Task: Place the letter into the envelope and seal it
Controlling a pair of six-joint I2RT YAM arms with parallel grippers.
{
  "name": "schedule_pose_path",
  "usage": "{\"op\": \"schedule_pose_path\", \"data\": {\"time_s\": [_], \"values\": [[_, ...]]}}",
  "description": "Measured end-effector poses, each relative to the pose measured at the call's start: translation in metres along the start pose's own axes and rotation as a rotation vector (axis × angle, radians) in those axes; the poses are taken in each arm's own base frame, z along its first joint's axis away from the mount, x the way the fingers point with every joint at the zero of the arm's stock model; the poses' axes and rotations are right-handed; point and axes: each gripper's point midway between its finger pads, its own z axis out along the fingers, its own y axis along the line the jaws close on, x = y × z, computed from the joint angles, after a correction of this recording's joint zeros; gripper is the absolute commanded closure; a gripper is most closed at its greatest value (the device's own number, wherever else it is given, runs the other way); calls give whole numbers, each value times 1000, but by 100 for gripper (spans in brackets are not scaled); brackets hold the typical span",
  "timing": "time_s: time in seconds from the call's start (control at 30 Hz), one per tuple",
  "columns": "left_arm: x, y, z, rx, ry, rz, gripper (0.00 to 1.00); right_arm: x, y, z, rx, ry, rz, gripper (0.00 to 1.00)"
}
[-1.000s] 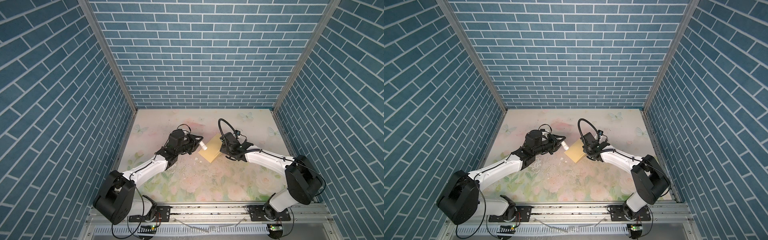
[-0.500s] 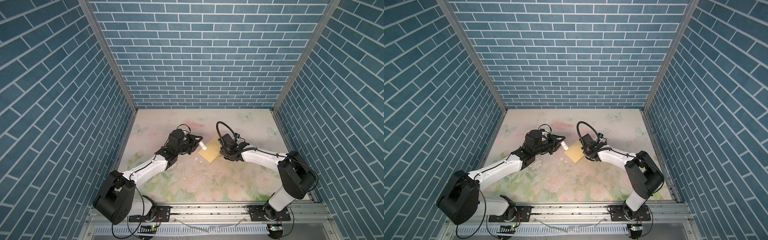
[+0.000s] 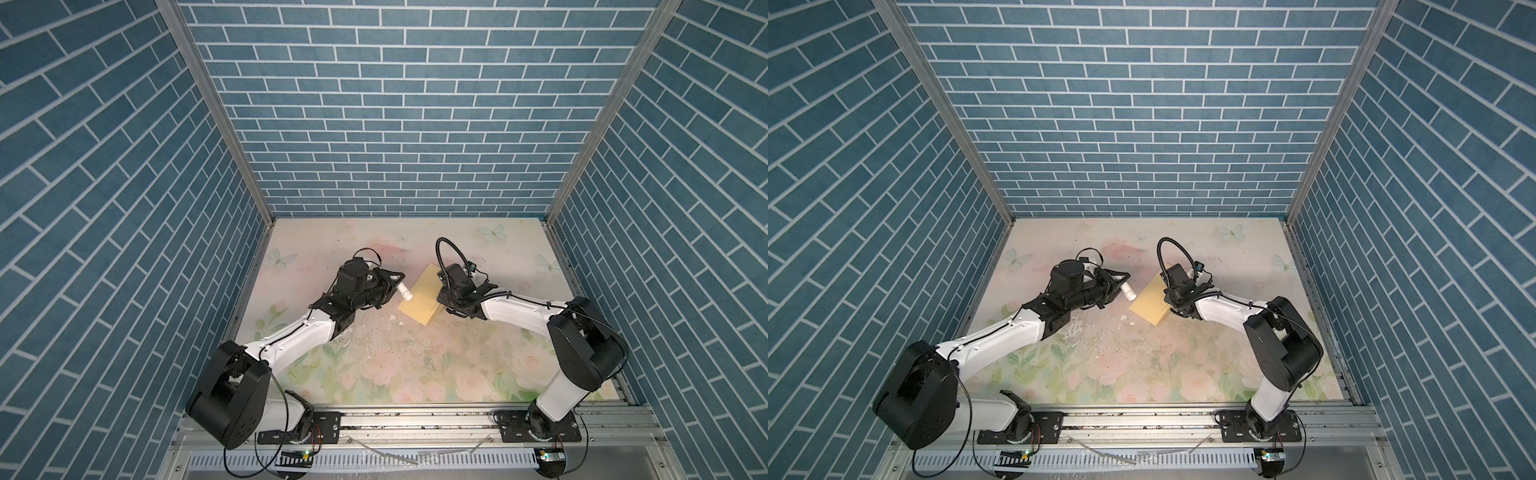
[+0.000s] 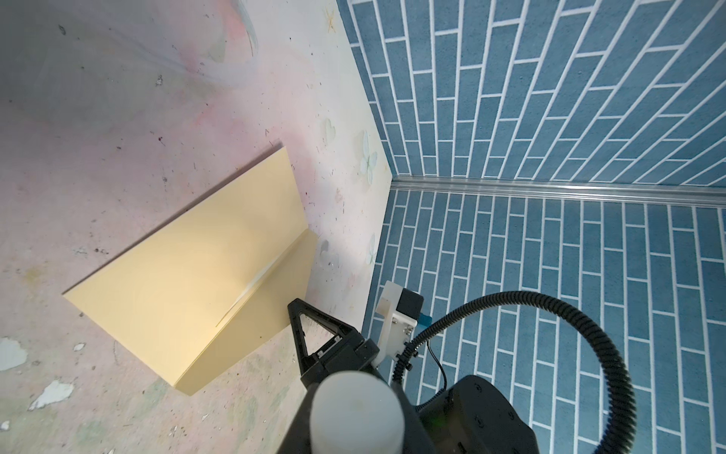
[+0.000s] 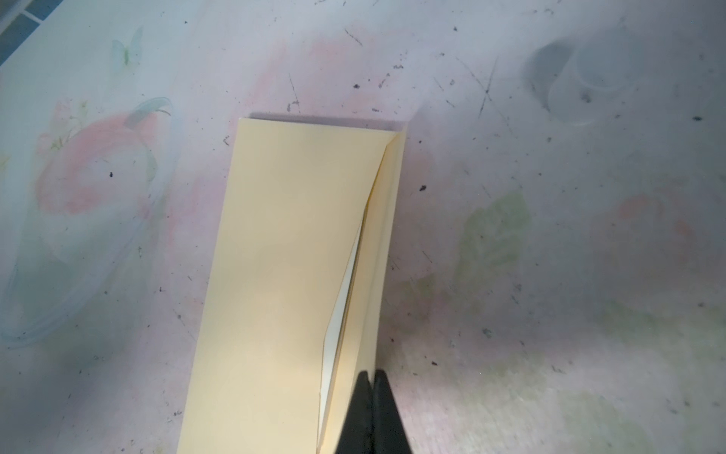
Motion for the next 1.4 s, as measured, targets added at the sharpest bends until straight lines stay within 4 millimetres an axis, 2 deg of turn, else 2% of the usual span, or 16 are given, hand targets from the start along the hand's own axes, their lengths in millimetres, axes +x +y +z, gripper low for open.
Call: {"op": "schedule_pose_path", "data": {"time_s": [0.1, 0.27, 0.43, 0.53, 0.67, 0.93, 1.1, 1.13, 1.3, 1.4], "values": [[0, 1, -2, -7, -4, 29, 100, -6, 1, -3, -28, 6, -53, 100], [-3, 6, -7, -59, -25, 107, 100, -18, 10, -24, -131, 7, -171, 100], [-11, -1, -19, -104, -73, 219, 100, -21, 20, -39, -233, 35, -284, 100], [-16, -6, -26, -117, -105, 291, 100, -8, 16, -39, -252, 102, -360, 100], [-19, -4, -30, -142, -121, 360, 100, 6, 14, -37, -264, 193, -444, 100], [-22, 4, -23, -171, -117, 458, 100, 15, 23, -28, -288, 283, -554, 100], [-26, 11, -22, -200, -125, 522, 100, 25, 17, -13, -271, 330, -579, 100], [-26, 13, -22, -206, -129, 535, 100, 28, 15, -10, -270, 342, -580, 98], [-29, 24, -23, -233, -138, 579, 100, 31, 20, -7, -302, 353, -590, 70], [-29, 24, -22, -233, -138, 595, 100, 30, 23, -7, -321, 346, -600, 58]]}}
